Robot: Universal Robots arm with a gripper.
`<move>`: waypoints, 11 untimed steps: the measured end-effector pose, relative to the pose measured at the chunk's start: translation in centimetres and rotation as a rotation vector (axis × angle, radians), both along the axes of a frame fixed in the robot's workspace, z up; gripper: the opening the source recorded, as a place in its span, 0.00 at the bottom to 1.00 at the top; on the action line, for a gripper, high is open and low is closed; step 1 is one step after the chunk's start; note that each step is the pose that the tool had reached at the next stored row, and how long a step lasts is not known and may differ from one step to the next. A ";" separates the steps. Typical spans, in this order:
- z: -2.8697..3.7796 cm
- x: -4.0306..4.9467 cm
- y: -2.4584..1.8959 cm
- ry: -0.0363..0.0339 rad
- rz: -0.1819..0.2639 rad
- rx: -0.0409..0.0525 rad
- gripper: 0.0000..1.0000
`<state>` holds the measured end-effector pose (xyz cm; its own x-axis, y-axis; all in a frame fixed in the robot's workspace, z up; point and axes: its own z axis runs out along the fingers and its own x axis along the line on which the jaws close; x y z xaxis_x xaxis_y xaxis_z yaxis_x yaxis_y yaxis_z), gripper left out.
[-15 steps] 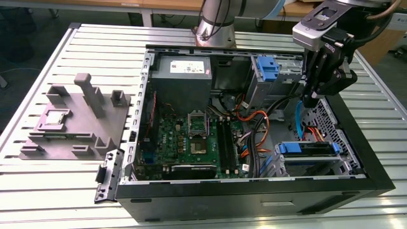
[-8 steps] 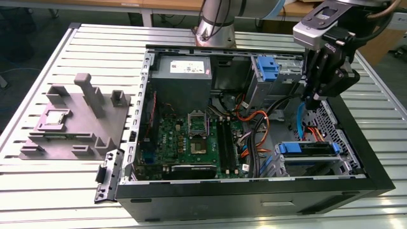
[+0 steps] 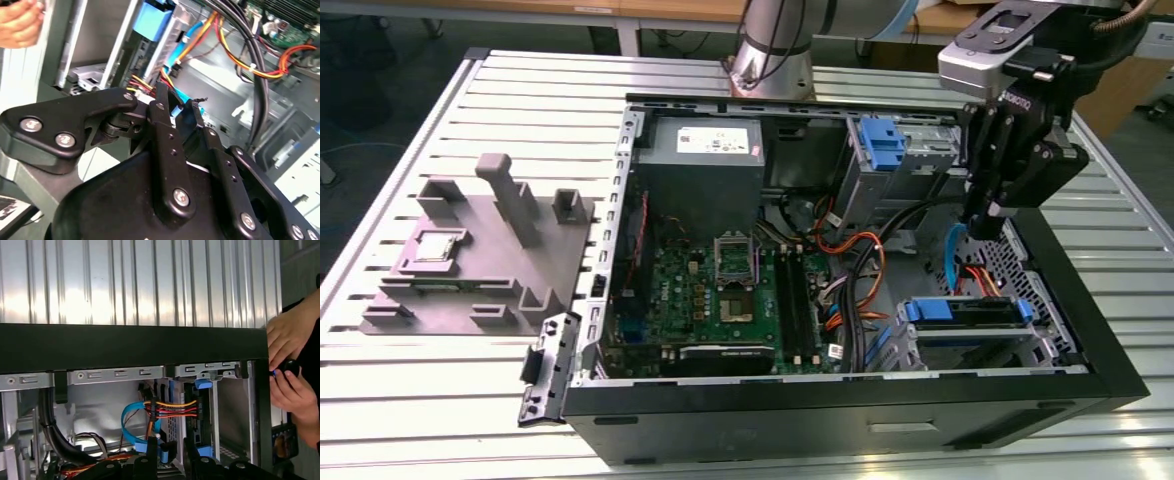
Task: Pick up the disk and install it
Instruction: 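Insert the second disk wire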
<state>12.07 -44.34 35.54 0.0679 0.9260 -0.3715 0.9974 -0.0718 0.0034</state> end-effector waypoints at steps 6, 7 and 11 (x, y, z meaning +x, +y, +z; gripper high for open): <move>-0.05 0.00 0.05 0.0000 0.000 -0.0378 0.34; -0.07 0.00 0.06 0.0000 0.000 -0.0463 0.34; -0.20 0.00 0.07 0.0000 0.000 -0.0548 0.26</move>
<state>12.07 -44.27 35.34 0.0680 0.9042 -0.4216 0.9974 -0.0715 0.0074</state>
